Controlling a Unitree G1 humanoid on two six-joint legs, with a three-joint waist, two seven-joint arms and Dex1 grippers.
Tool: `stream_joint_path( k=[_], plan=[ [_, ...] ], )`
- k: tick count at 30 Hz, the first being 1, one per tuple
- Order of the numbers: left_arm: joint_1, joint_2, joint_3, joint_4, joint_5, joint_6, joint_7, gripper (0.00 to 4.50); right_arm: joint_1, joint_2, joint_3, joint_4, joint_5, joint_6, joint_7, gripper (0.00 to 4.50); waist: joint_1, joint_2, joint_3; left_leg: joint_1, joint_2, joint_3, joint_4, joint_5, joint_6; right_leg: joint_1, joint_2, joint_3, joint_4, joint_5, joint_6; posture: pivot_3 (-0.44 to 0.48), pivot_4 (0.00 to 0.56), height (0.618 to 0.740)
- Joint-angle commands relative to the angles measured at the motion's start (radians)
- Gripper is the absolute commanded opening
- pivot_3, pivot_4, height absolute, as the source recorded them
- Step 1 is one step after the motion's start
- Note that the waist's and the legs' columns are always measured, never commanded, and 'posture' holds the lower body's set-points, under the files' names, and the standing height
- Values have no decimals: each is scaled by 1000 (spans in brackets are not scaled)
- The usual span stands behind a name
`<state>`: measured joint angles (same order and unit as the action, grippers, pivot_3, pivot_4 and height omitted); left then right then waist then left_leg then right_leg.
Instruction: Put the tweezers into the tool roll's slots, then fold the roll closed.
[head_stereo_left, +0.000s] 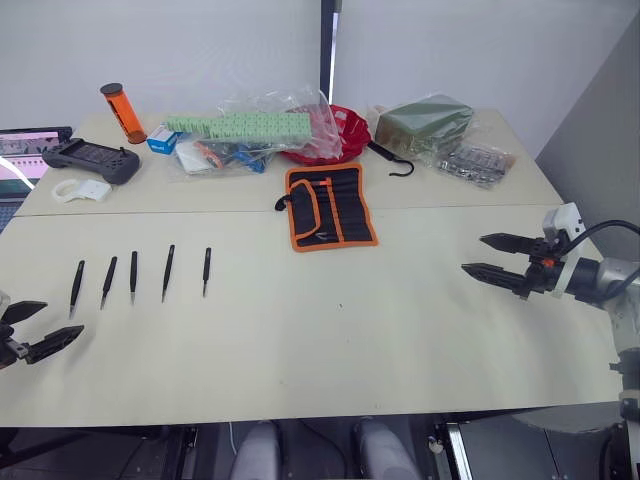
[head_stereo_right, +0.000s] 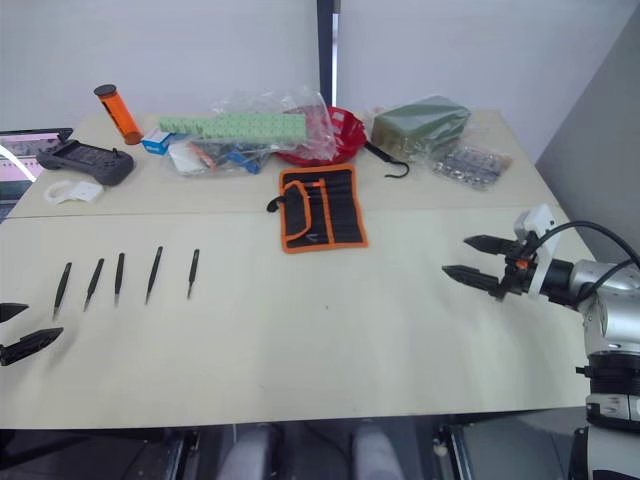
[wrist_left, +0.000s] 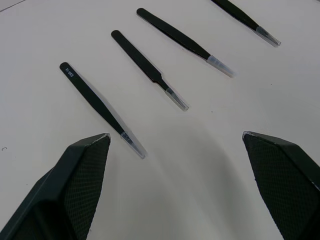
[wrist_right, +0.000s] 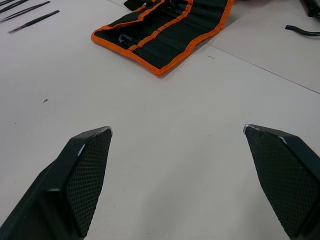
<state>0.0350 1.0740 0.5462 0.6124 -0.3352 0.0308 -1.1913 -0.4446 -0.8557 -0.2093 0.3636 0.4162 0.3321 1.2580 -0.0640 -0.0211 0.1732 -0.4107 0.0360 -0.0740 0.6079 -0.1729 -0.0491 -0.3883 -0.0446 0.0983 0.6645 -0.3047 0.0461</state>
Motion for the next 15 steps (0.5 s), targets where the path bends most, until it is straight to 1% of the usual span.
stream_joint_path(
  k=[1,3,5,7,8,11,13,15],
  plan=[
    [5,30,46,-35,-31,29,-6,4500,-18,-8,-11,-15,16,-1,10,4480,0,0,0,0,0,0,0,0,0,0,0,0,0,0,0,0,150,740],
    [-10,6,77,-117,-89,107,19,4500,-26,-5,-2,-22,12,15,3,4480,0,0,0,0,0,0,0,0,0,0,0,0,0,0,0,0,150,740],
    [-2,-37,98,-269,-161,217,60,4500,-26,4,27,-83,5,64,-28,4480,4,0,0,0,0,0,1,0,0,0,0,0,0,0,0,0,150,740],
    [17,-93,115,-465,-254,336,115,4500,-47,61,43,-188,40,144,-105,4480,3,-1,0,-1,0,-1,1,0,0,0,0,0,1,0,0,0,150,740],
    [29,-119,121,-550,-286,369,137,4500,-60,91,59,-230,26,169,-163,4480,1,-1,0,-1,0,-1,1,0,0,0,0,0,1,0,0,0,150,740],
    [37,-209,121,-768,-357,425,228,4500,-111,206,124,-314,-101,132,-376,4480,-8,-1,0,-1,1,-1,1,0,0,-1,1,0,2,0,0,0,150,740],
    [44,-245,100,-872,-372,453,278,4500,-165,258,157,-332,-81,223,-413,4480,-6,-1,0,-1,1,-1,1,0,0,-2,1,0,3,0,0,0,150,740],
    [51,-289,54,-987,-380,474,339,4500,-255,336,209,-285,-81,295,-447,4480,-6,-1,0,-2,1,-1,1,0,0,-2,0,0,2,1,-1,0,150,740]
  ],
)
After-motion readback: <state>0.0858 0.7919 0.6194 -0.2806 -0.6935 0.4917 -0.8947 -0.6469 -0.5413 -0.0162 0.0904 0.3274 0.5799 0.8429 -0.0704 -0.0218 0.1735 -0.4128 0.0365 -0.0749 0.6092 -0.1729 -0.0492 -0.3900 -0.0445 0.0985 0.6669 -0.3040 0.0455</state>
